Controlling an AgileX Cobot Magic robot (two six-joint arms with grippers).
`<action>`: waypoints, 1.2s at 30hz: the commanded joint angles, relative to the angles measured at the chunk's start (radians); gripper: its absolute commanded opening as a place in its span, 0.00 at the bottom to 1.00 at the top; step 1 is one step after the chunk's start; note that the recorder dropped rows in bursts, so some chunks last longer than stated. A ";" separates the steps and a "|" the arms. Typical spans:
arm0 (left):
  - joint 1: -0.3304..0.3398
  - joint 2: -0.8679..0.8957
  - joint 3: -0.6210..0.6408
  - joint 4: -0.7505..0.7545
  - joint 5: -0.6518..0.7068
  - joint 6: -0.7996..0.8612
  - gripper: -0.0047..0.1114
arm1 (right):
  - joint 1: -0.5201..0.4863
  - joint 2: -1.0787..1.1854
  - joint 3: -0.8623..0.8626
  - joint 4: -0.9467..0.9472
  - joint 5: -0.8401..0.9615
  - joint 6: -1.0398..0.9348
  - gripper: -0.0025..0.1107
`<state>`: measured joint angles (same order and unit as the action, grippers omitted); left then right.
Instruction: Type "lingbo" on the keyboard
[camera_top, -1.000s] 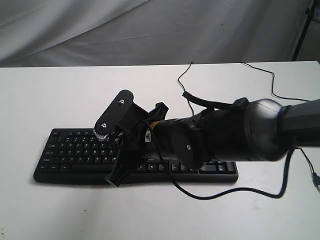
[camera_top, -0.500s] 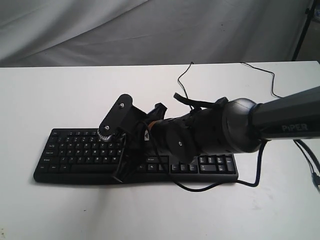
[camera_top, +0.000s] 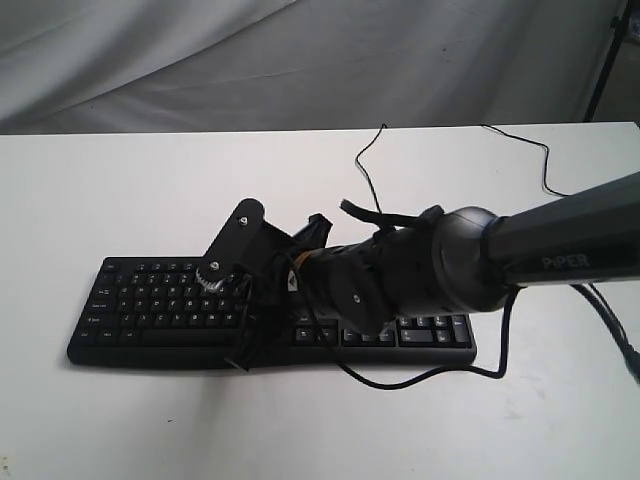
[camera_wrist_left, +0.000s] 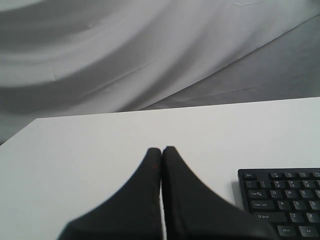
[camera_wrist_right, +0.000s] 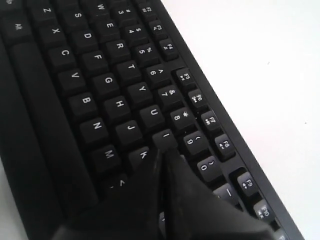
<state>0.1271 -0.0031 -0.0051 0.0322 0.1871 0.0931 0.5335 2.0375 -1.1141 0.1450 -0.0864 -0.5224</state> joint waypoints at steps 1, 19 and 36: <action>-0.004 0.003 0.005 -0.001 -0.004 -0.003 0.05 | -0.005 0.024 -0.005 -0.016 -0.035 0.007 0.02; -0.004 0.003 0.005 -0.001 -0.004 -0.003 0.05 | -0.016 0.036 -0.011 -0.016 -0.053 0.007 0.02; -0.004 0.003 0.005 -0.001 -0.004 -0.003 0.05 | -0.014 0.064 -0.063 -0.018 0.025 0.007 0.02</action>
<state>0.1271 -0.0031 -0.0051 0.0322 0.1871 0.0931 0.5263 2.1029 -1.1708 0.1376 -0.0706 -0.5208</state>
